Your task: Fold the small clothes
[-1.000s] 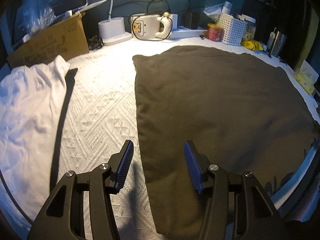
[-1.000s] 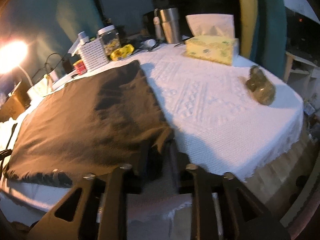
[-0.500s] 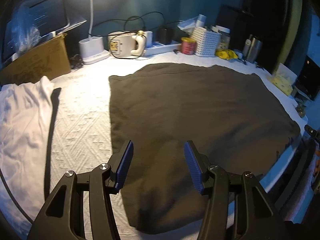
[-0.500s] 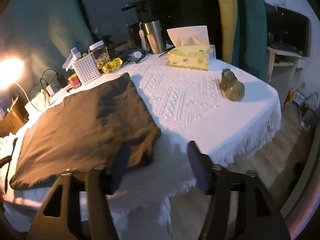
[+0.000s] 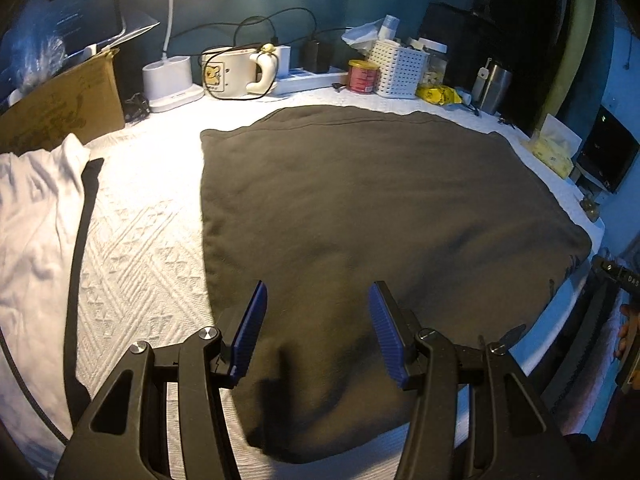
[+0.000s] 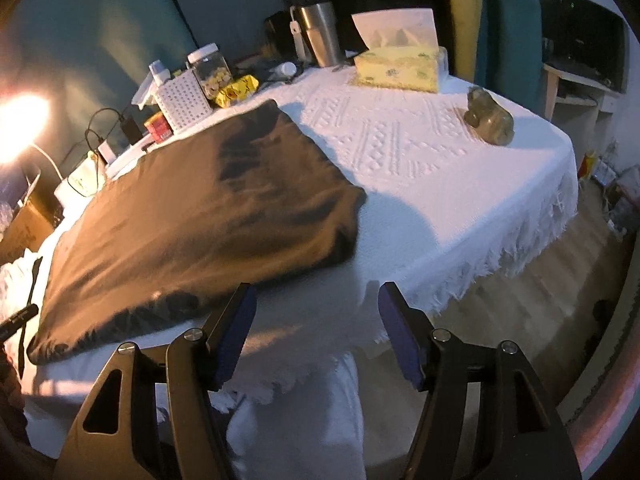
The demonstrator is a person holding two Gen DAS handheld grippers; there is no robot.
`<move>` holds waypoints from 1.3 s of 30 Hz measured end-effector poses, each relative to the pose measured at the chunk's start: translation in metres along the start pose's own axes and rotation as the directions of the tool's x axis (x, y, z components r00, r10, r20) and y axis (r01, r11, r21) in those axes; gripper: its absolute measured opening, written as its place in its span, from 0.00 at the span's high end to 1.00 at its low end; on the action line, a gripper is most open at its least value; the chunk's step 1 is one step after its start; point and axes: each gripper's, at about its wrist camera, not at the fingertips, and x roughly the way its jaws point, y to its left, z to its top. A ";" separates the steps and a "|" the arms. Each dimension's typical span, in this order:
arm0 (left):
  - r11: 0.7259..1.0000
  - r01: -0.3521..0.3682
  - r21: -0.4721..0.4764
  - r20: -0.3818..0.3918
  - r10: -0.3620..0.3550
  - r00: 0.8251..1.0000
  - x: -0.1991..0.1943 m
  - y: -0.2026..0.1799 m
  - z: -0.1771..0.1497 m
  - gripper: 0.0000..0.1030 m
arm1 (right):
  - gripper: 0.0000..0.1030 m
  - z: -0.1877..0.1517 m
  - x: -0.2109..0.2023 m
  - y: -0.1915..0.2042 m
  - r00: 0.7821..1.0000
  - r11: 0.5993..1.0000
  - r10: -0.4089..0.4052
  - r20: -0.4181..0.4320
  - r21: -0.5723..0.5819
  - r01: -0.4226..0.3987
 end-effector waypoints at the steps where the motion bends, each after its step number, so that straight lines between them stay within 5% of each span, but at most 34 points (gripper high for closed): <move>1: 1.000 -0.008 -0.003 -0.005 0.008 1.000 0.001 0.003 0.000 0.48 | 0.35 0.000 0.001 0.001 1.000 1.000 0.006 -0.001 0.001 -0.006; 12: 0.998 -0.060 -0.034 -0.017 0.059 0.998 0.006 0.022 0.007 0.48 | 0.34 0.006 0.019 0.006 0.999 0.997 0.045 0.003 0.059 -0.046; 18: 0.997 -0.066 -0.045 -0.024 0.065 0.998 0.009 0.021 0.014 0.48 | 0.25 0.023 0.034 0.013 0.998 0.996 0.062 0.003 0.071 -0.062; 39: 0.991 -0.116 -0.072 -0.070 0.111 0.991 0.035 0.028 0.049 0.48 | 0.25 0.064 0.083 0.036 0.995 0.993 0.100 0.017 0.064 -0.101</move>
